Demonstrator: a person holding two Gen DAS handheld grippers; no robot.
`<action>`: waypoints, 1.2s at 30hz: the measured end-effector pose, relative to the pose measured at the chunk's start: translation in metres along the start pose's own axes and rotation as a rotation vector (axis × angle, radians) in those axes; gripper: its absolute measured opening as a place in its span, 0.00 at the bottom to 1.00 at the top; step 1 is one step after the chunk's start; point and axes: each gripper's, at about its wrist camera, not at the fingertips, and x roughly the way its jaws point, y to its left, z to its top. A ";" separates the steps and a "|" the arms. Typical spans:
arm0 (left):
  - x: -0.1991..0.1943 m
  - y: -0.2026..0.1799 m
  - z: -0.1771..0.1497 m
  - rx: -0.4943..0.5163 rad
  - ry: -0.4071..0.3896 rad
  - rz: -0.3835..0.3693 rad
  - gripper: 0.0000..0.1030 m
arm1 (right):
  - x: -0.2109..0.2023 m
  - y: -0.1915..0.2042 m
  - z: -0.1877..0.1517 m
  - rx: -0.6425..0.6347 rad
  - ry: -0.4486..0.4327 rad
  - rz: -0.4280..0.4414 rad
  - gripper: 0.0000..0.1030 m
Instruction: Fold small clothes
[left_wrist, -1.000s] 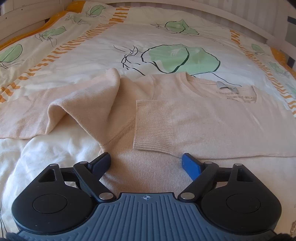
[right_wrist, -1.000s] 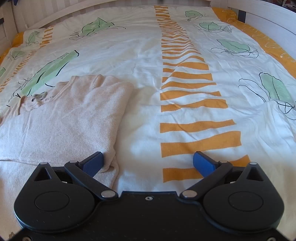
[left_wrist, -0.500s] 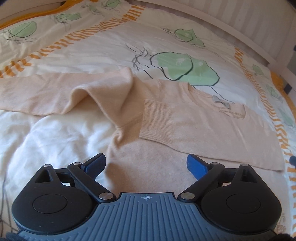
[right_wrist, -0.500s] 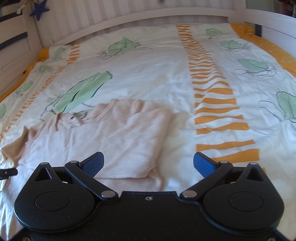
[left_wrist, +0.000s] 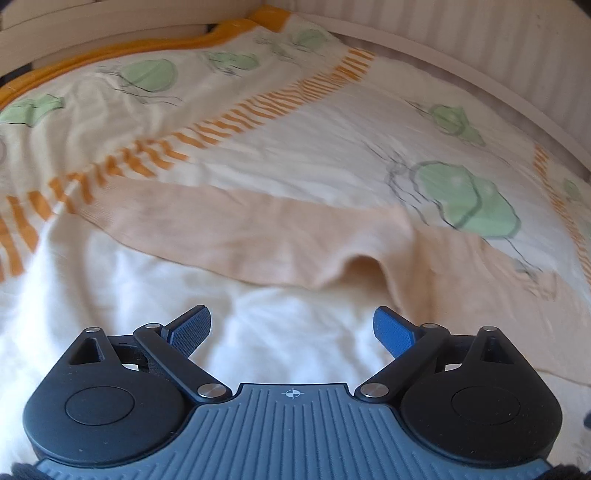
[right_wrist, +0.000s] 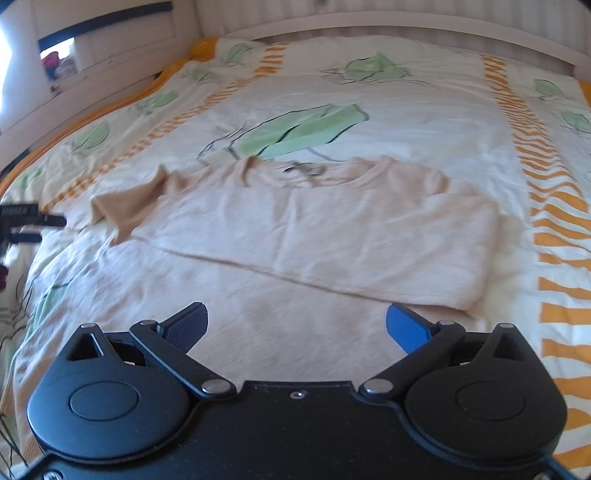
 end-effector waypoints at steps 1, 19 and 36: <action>0.002 0.008 0.005 -0.008 -0.009 0.017 0.93 | 0.002 0.004 -0.002 -0.017 0.006 0.003 0.99; 0.072 0.144 0.050 -0.395 -0.033 0.103 0.99 | 0.019 0.005 -0.006 -0.014 0.023 0.030 0.99; 0.001 0.034 0.114 -0.137 -0.230 -0.072 0.08 | 0.009 0.000 0.001 0.001 0.006 0.008 0.99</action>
